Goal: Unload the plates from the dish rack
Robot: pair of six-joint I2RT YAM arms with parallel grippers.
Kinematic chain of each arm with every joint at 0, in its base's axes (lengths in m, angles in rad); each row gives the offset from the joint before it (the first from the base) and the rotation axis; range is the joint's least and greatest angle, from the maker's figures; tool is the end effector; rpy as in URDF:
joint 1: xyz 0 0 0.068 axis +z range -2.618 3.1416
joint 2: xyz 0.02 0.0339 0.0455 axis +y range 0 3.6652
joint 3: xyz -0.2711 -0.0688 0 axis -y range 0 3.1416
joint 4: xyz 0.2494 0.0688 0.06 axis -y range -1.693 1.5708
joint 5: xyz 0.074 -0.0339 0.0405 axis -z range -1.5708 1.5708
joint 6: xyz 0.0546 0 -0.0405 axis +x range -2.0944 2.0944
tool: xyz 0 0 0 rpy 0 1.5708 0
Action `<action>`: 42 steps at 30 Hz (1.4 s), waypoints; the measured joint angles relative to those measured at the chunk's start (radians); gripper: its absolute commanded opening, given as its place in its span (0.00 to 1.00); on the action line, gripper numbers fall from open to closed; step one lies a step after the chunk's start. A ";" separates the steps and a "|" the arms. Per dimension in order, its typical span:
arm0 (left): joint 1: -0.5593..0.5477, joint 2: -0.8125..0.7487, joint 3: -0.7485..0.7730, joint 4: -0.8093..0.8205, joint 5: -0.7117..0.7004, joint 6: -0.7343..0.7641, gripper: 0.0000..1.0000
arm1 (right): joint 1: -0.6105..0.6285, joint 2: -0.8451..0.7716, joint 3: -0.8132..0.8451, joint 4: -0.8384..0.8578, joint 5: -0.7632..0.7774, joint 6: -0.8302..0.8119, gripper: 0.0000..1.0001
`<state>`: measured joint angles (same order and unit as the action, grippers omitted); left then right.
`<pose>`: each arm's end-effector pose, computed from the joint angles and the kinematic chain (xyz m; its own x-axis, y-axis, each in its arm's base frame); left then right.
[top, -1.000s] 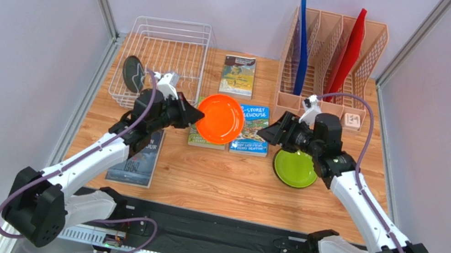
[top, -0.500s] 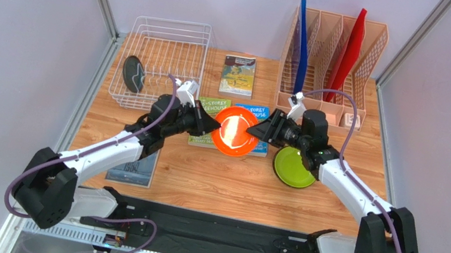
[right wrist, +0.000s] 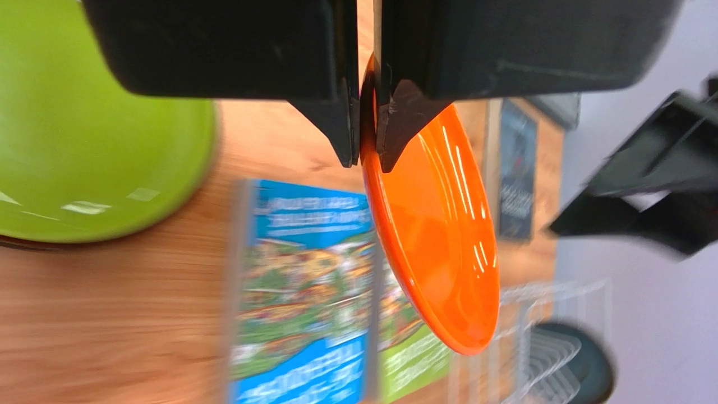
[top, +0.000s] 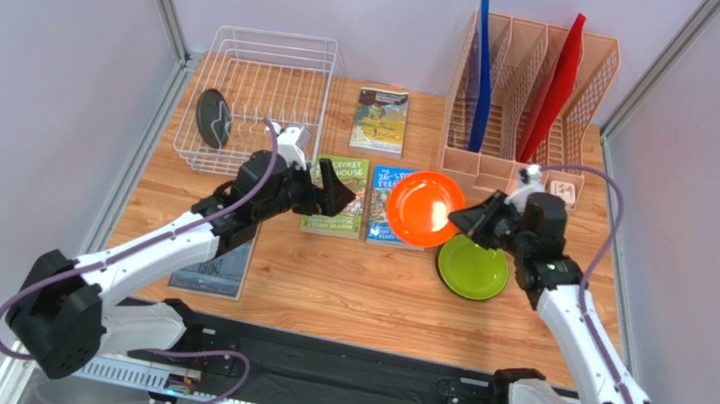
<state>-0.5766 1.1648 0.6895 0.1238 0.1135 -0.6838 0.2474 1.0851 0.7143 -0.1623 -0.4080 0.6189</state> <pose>0.2335 -0.1592 0.2576 -0.6223 -0.3441 -0.7031 0.3066 0.7193 -0.6233 0.2415 0.0833 0.2557 -0.7240 0.3664 -0.5845 -0.1671 0.7289 0.6639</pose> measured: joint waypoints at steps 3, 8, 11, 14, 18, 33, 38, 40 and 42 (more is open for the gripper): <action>0.000 -0.073 0.041 -0.097 -0.132 0.079 1.00 | -0.120 -0.099 -0.026 -0.116 0.081 -0.023 0.00; 0.001 -0.178 0.103 -0.200 -0.384 0.225 1.00 | -0.222 -0.167 -0.066 -0.278 0.172 -0.051 0.00; 0.001 -0.216 0.117 -0.233 -0.493 0.288 1.00 | -0.273 -0.182 -0.110 -0.345 0.213 -0.053 0.00; 0.001 -0.231 0.118 -0.253 -0.546 0.322 1.00 | -0.334 -0.187 -0.140 -0.388 0.235 -0.053 0.00; 0.001 -0.232 0.117 -0.272 -0.584 0.348 1.00 | -0.388 -0.175 -0.153 -0.410 0.242 -0.063 0.00; 0.001 -0.200 0.109 -0.278 -0.594 0.352 1.00 | -0.401 -0.073 -0.194 -0.310 0.163 -0.078 0.57; 0.007 -0.180 0.108 -0.277 -0.594 0.352 1.00 | -0.401 -0.075 -0.194 -0.306 0.167 -0.089 0.74; 0.015 -0.172 0.108 -0.277 -0.589 0.352 1.00 | -0.401 -0.080 -0.192 -0.315 0.175 -0.096 0.75; 0.041 -0.164 0.108 -0.277 -0.577 0.352 1.00 | -0.401 -0.089 -0.181 -0.330 0.194 -0.102 0.75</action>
<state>-0.5354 1.0004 0.7975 -0.1532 -0.4633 -0.3317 -0.1532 0.9958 0.5331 -0.4923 -0.2138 0.5167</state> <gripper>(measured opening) 0.994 0.743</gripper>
